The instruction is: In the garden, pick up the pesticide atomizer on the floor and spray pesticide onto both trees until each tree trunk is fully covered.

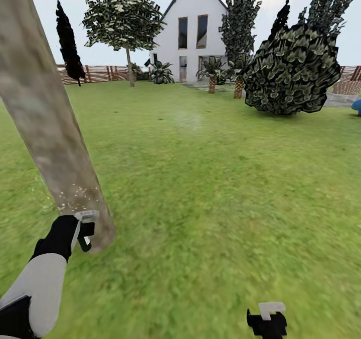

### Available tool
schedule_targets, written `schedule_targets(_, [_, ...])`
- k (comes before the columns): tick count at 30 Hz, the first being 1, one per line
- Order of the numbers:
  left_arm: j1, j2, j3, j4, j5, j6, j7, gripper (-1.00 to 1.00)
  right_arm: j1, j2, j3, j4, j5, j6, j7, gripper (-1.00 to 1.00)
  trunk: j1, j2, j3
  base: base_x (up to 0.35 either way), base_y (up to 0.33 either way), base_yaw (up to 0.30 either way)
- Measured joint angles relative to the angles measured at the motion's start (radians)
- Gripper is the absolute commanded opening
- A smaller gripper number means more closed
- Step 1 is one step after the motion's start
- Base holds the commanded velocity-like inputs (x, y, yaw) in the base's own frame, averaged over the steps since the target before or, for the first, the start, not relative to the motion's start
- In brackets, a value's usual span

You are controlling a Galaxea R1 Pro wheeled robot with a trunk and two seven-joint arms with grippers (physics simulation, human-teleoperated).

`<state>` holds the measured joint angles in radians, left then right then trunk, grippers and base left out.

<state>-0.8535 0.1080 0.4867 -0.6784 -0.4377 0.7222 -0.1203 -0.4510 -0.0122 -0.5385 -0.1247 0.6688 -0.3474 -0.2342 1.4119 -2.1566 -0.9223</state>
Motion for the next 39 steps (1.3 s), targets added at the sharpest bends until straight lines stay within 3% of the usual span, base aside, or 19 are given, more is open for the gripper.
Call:
schedule_targets(8, [0.000,-0.001,0.001,-0.001,0.000,0.000,0.000,-1.00,0.000,0.000,0.001,0.000,0.000,0.000,0.000,1.00,0.000,0.000,0.000,0.144,-0.239,0.047])
schedule_targets(26, [0.000,0.000,-0.001,-0.001,-0.001,0.002,0.000,-1.00,0.000,0.000,0.001,0.000,0.000,0.000,0.000,1.00,0.000,0.000,0.000,0.104,-0.269,0.270])
schedule_targets(39, [0.000,0.001,0.000,-0.002,-0.003,0.001,0.001,-1.00,0.000,0.000,0.001,0.000,0.000,0.000,0.000,1.00,0.000,0.000,0.000,0.184,-0.241,0.012])
